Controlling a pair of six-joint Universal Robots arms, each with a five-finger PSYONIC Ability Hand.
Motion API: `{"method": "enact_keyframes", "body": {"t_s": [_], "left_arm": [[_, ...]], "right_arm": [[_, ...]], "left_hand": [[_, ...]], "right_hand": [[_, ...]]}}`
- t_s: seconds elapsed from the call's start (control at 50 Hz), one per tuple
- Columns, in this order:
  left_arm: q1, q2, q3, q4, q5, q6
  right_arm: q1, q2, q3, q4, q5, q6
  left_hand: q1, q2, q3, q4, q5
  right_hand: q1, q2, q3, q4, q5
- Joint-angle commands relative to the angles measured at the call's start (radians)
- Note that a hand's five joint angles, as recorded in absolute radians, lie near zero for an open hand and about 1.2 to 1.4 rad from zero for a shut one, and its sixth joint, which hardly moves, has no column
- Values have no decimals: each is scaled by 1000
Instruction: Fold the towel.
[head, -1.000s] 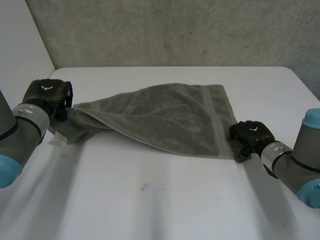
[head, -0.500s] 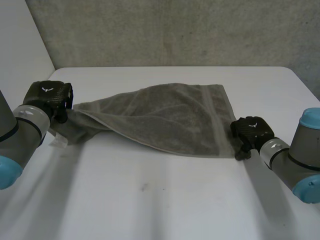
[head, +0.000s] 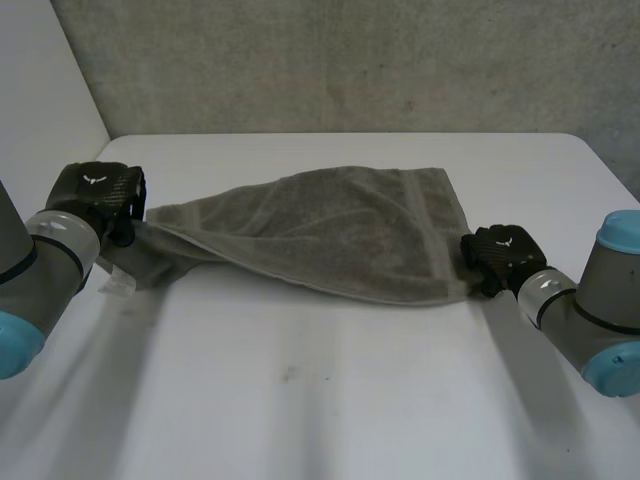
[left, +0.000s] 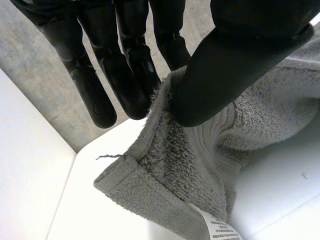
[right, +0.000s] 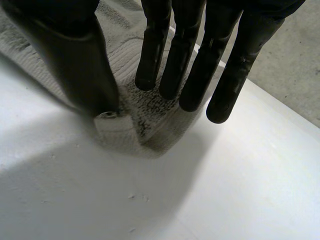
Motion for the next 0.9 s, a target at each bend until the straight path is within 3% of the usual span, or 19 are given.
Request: {"method": "enact_keyframes", "body": {"t_s": [0.02, 0.14, 0.18, 0.3, 0.46, 0.58, 0.62, 0.68, 0.78, 0.9], "left_arm": [[0, -2, 0, 0, 0, 0], [0, -2, -3, 0, 0, 0], [0, 0, -5, 2, 0, 2], [-1, 0, -6, 0, 0, 0], [-9, 0, -9, -2, 0, 0], [-21, 6, -52, 0, 3, 2], [-24, 17, -69, -2, 5, 2], [-38, 61, -127, -2, 6, 3], [-76, 173, -260, -2, 52, 9], [-78, 265, -361, -2, 83, 15]], "right_arm": [[0, 23, -18, 9, -7, 1], [0, 26, -21, 12, -7, 3], [0, 25, -21, 13, -7, 4], [-3, 8, -23, 18, 0, 9], [-15, -155, 0, 67, -17, 9], [-50, -342, 0, 286, -107, -43], [-120, -401, 6, 425, -151, -144], [-147, -421, 10, 498, -164, -210], [-242, -509, 14, 799, -170, -494], [-334, -549, 28, 963, -178, -634]], "left_hand": [[215, 179, 180, 178, 205], [215, 179, 180, 178, 205], [215, 179, 180, 178, 205], [215, 179, 180, 178, 205], [215, 179, 180, 178, 205], [215, 179, 180, 178, 205], [215, 179, 180, 178, 205], [215, 179, 180, 178, 205], [215, 179, 180, 178, 205], [215, 179, 180, 178, 205]], "right_hand": [[140, 144, 150, 150, 157], [263, 268, 274, 273, 281], [429, 433, 439, 439, 446], [430, 434, 440, 440, 447], [430, 434, 440, 440, 447], [430, 434, 440, 440, 447], [430, 434, 440, 440, 447], [430, 434, 440, 440, 447], [430, 434, 440, 440, 447], [430, 434, 440, 440, 447]]}}
